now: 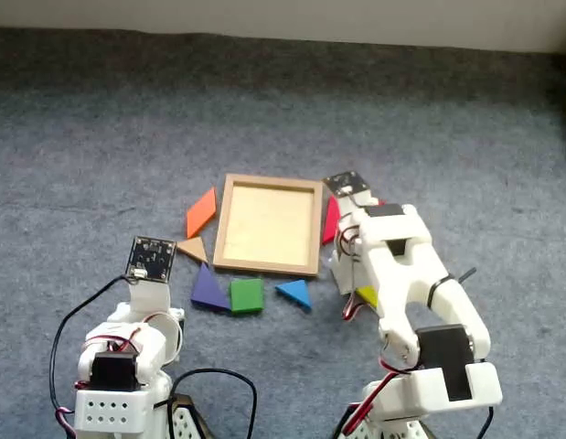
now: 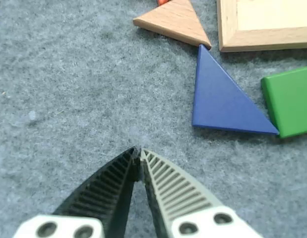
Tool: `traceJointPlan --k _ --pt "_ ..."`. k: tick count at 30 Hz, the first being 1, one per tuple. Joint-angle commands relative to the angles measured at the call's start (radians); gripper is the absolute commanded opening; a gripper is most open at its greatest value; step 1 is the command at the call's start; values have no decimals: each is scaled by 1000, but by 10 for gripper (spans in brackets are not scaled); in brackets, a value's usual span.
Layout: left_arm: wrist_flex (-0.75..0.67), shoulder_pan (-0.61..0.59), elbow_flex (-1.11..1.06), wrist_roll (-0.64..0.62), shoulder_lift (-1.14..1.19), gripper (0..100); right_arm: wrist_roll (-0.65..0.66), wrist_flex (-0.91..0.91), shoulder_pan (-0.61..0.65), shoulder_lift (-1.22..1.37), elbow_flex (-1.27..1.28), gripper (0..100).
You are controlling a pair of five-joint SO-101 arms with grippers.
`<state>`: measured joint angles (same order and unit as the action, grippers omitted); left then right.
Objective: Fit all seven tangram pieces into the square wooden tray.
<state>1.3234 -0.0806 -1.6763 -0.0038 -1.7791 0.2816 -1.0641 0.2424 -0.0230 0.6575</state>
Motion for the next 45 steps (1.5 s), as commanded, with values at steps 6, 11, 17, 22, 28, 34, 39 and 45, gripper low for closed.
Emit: traceJointPlan --k 6,11,17,22,28,34,39,45 --pt "3 -12 -19 -8 -30 6 -141 -22 44 -2 -79 314" --pt "3 -12 -19 -8 -30 6 -146 -8 70 -1 -79 316" --pt "3 -12 -19 -8 -30 6 -147 62 77 -1 -77 317" --pt "3 -12 -19 -8 -30 6 -157 87 77 -1 -79 317" --pt "3 -12 -19 -8 -30 6 -226 119 77 -1 -79 317" --pt "3 -12 -19 -8 -30 6 -226 125 77 1 -79 317" --pt "3 -12 -19 -8 -30 6 -233 148 79 1 -77 317" --pt "3 -12 -19 -8 -30 6 -336 148 79 -1 -79 317"
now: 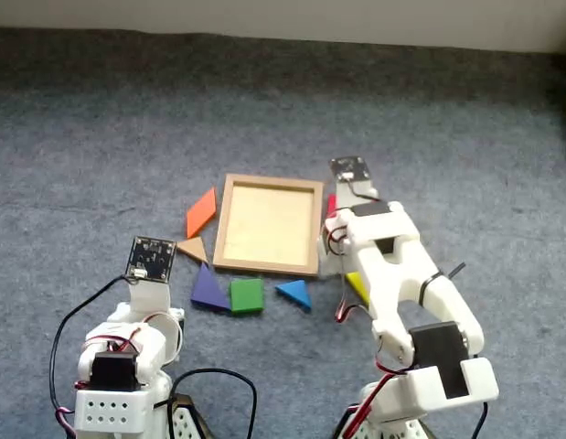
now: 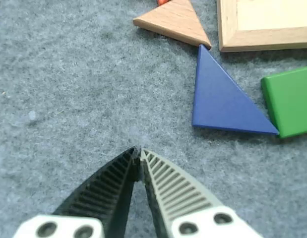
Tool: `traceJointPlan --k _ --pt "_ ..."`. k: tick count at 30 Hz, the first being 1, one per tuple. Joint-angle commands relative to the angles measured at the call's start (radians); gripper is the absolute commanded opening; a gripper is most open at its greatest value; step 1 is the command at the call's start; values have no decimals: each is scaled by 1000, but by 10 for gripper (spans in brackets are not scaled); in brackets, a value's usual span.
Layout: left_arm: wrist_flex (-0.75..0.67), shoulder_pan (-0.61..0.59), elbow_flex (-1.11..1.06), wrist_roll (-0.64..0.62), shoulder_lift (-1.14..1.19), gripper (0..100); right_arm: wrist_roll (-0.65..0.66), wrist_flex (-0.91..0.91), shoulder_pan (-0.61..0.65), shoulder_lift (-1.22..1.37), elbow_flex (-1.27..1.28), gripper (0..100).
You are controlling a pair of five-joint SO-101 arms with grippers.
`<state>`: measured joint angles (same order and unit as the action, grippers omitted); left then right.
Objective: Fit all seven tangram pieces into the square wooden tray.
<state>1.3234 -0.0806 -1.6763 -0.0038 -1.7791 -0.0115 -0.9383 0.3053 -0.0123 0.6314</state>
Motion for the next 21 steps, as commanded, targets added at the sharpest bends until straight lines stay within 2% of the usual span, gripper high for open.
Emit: traceJointPlan --k 1,10,21 --pt "3 -12 -19 -8 -30 6 -48 22 16 -12 -53 317" --pt "3 -12 -19 -8 -30 6 -52 50 59 -12 -53 317" --pt "3 -12 -19 -8 -30 6 -54 47 25 -10 -87 317"
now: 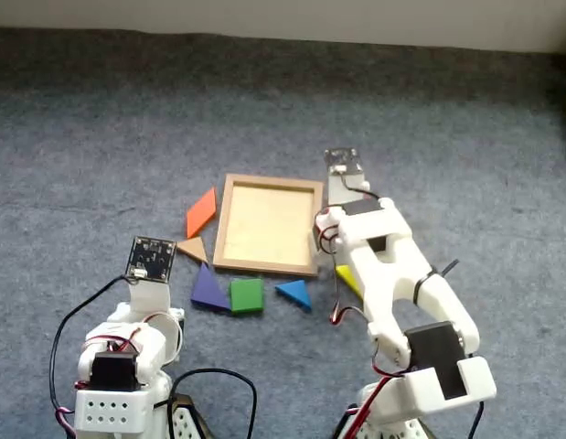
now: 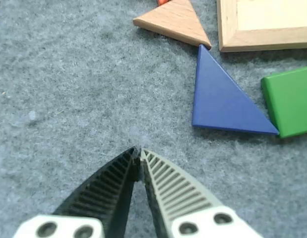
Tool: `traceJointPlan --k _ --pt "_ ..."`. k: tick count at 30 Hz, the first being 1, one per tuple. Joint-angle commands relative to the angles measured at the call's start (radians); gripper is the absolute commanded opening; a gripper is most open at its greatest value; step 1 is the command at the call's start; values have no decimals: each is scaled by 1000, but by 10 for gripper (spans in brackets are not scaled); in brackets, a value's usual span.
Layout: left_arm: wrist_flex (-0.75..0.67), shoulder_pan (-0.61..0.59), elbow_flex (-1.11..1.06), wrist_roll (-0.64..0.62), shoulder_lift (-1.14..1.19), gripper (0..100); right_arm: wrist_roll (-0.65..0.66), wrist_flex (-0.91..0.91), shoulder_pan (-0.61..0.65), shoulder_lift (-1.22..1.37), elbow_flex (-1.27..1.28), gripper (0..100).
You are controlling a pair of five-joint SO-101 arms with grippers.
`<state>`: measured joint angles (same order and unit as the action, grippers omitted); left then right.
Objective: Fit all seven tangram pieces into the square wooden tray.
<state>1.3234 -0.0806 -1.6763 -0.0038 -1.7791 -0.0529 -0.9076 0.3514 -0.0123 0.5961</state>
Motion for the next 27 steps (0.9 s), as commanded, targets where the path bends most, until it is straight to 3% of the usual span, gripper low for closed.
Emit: traceJointPlan --k 1,27 --pt "3 -12 -19 -8 -30 6 -12 16 -21 -10 -50 317" --pt "3 -12 -19 -8 -30 6 -5 18 -58 -7 -45 316"
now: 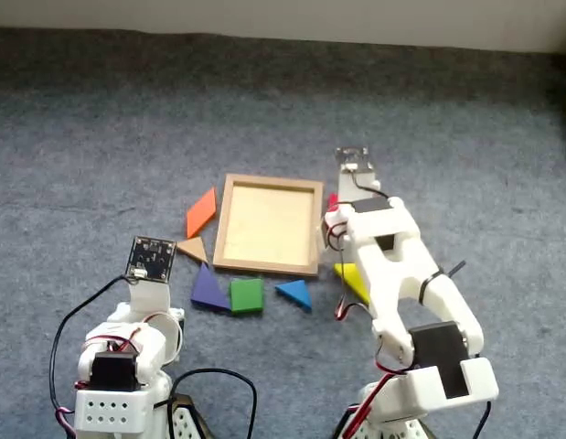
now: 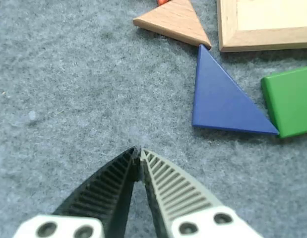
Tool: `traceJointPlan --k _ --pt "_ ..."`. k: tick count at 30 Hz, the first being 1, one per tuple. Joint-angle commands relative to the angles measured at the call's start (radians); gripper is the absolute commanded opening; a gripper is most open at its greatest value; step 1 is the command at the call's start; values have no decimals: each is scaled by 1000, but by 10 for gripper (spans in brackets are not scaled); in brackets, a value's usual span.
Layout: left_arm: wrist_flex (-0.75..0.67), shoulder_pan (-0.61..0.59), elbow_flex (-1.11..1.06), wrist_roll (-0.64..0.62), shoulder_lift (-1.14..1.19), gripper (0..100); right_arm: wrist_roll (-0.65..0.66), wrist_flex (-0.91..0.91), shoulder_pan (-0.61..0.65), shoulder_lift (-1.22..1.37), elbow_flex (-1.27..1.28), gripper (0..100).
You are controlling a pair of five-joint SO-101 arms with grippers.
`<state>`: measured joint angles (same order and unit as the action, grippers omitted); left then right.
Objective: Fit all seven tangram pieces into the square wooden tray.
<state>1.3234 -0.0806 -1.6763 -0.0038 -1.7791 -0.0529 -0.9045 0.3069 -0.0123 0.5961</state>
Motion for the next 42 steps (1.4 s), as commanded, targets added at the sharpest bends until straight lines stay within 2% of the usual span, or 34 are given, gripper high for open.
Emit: traceJointPlan --k 1,10,19,24,29,42 --pt "3 -12 -19 -8 -30 6 -5 16 -13 -7 -45 316" --pt "3 -12 -19 -8 -30 6 -3 8 -13 131 -108 316" --pt "3 -12 -19 -8 -30 6 -3 5 -18 131 -139 314" --pt "3 -12 -19 -8 -30 6 -2 -87 -18 131 -145 317" --pt "3 -12 -19 -8 -30 6 68 -116 -15 134 -145 317" --pt "3 -12 -19 -8 -30 6 77 -151 -13 131 -147 319"
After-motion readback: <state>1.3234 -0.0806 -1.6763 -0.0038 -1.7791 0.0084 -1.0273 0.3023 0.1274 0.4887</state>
